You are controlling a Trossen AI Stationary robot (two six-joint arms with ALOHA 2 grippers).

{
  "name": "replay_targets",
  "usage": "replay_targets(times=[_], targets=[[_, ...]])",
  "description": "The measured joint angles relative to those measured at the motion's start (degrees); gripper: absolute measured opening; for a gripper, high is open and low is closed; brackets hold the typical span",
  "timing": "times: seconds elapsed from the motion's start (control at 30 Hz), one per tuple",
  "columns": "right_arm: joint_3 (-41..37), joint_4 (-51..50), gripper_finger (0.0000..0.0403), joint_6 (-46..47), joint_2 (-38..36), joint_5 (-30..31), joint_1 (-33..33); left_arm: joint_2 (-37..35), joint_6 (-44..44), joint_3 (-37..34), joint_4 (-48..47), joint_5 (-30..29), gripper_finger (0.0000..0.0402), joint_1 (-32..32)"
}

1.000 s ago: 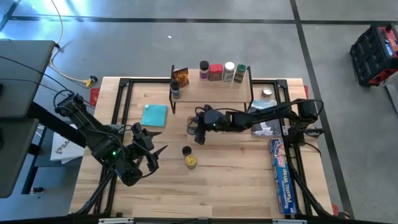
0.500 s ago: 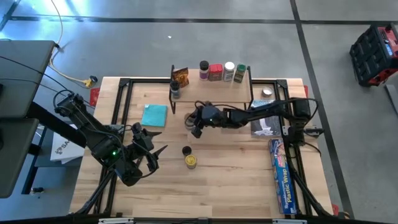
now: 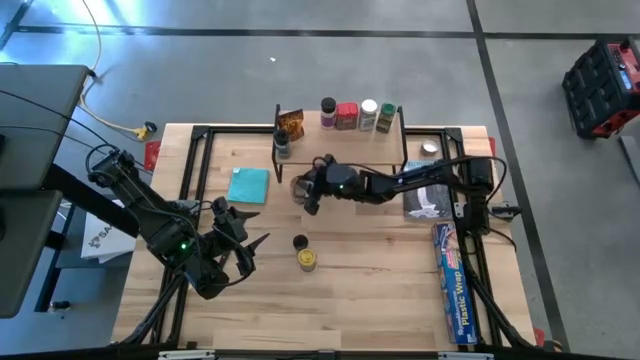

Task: Shelf spices
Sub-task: Put the golden seasoning bottle under the shelf

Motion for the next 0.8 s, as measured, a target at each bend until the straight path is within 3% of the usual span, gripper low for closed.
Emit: replay_targets(times=[0.33, 0.57, 0.8], targets=[[0.2, -1.5, 0.0075, -0.1, -2.8, 0.3, 4.1, 0.0, 0.0, 0.0, 0.0, 0.2, 0.0259, 0.0], [0.1, -11.1, 0.0075, 1.6, -2.6, 4.6, 8.5, 0.0, 0.0, 0.0, 0.0, 0.3, 0.0259, 0.0], [0.1, -10.3, 0.0075, 4.8, 2.6, 7.3, 9.1, 0.0, 0.0, 0.0, 0.0, 0.3, 0.0259, 0.0]])
